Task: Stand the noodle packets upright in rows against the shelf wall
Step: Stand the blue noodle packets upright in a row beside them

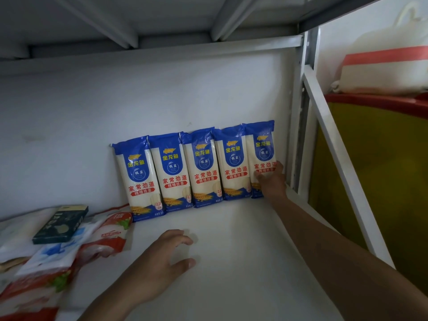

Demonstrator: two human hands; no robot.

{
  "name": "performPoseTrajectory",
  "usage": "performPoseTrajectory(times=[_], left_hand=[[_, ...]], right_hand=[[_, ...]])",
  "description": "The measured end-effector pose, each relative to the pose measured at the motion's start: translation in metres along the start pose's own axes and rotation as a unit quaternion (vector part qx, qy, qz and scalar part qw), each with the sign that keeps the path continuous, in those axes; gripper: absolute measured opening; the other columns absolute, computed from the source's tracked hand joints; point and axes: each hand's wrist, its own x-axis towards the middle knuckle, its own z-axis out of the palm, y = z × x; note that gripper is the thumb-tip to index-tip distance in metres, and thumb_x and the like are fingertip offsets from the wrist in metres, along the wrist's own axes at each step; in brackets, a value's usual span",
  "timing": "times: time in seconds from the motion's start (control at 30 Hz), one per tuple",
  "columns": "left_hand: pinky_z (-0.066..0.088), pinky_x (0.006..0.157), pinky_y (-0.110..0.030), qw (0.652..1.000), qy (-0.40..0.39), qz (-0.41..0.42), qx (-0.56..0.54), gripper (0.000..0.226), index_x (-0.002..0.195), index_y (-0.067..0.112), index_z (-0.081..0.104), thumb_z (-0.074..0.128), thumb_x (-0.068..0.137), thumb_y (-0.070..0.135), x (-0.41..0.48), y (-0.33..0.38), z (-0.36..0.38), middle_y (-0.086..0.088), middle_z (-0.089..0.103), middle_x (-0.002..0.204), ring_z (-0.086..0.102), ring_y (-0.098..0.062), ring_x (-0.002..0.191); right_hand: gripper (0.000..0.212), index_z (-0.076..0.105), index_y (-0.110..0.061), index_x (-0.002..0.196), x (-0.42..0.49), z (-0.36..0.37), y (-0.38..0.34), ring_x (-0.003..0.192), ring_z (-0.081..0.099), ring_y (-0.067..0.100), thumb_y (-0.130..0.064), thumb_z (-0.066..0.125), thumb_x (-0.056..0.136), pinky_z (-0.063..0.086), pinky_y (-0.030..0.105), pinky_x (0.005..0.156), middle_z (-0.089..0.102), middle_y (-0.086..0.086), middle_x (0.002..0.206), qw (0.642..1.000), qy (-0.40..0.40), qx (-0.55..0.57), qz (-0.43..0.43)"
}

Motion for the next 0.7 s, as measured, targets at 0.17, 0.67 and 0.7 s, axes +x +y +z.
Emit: performPoseTrajectory(times=[0.17,0.67,0.7], left_hand=[[0.046,0.106,-0.023,1.0,-0.009,0.001,0.015,0.039,0.127,0.047,0.054,0.065,0.09,0.054,0.0,-0.001,0.001,0.032,0.031,0.142,0.046,0.002,0.127],[0.048,0.1,-0.02,0.998,-0.012,-0.003,0.057,0.048,0.134,0.053,0.043,0.063,0.09,0.056,-0.003,0.003,0.0,0.025,0.023,0.158,0.047,0.0,0.121],[0.047,0.1,-0.019,0.998,-0.01,-0.001,0.058,0.049,0.135,0.053,0.043,0.063,0.09,0.057,-0.004,0.004,0.0,0.025,0.022,0.159,0.045,0.001,0.122]], right_hand=[[0.08,0.029,-0.027,0.148,-0.004,0.0,-0.003,0.129,0.055,0.038,-0.039,0.078,0.086,0.051,0.061,0.102,0.05,0.013,0.142,1.0,0.006,-0.001,0.003],[0.085,0.009,-0.03,0.163,-0.074,0.034,-0.047,0.159,-0.004,0.031,-0.04,0.061,0.096,0.013,0.053,0.125,0.0,0.002,0.173,0.868,-0.051,-0.338,-0.359],[0.087,0.003,-0.031,0.164,-0.074,0.04,-0.044,0.159,-0.011,0.032,-0.043,0.058,0.097,0.01,0.054,0.125,-0.007,-0.002,0.173,0.856,-0.065,-0.364,-0.361]])
